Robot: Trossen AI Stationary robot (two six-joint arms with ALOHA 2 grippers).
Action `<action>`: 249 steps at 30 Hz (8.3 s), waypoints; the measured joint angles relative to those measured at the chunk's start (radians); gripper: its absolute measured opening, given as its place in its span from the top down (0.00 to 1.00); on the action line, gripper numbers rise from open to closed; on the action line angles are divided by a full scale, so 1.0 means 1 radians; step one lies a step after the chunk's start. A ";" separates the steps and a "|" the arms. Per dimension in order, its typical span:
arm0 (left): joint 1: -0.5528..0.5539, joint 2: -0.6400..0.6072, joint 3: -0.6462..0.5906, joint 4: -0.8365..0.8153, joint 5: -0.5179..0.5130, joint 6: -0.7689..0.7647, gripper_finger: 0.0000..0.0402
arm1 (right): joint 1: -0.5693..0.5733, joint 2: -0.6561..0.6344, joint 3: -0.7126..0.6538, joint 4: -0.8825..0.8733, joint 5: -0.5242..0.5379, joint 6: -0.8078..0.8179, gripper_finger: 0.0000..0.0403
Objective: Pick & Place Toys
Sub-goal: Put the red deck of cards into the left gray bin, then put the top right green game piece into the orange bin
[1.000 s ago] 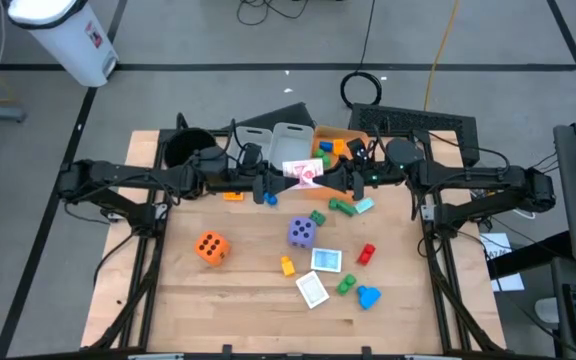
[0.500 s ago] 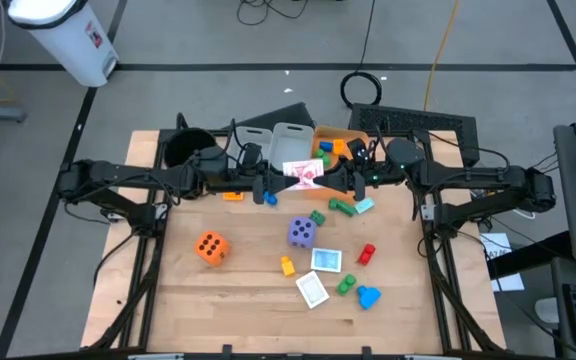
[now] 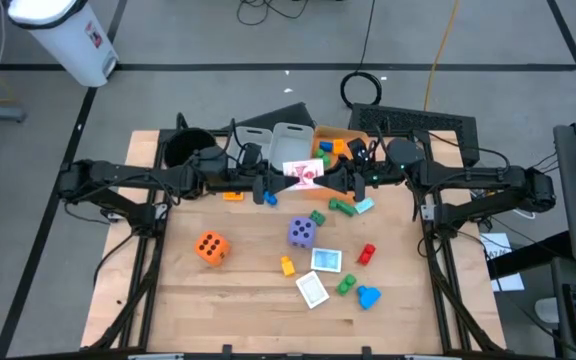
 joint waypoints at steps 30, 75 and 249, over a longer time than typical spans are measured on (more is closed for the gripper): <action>0.046 -0.038 0.001 -0.013 0.055 0.011 0.78 | -0.102 -0.004 0.000 0.014 -0.130 0.064 0.47; 0.330 -0.296 0.001 -0.699 -0.240 0.055 0.78 | -0.198 -0.064 -0.001 -0.196 -0.042 -0.130 0.48; 0.112 0.114 0.244 -0.228 0.098 0.153 0.47 | -0.166 -0.064 -0.222 -0.094 -0.076 0.127 0.49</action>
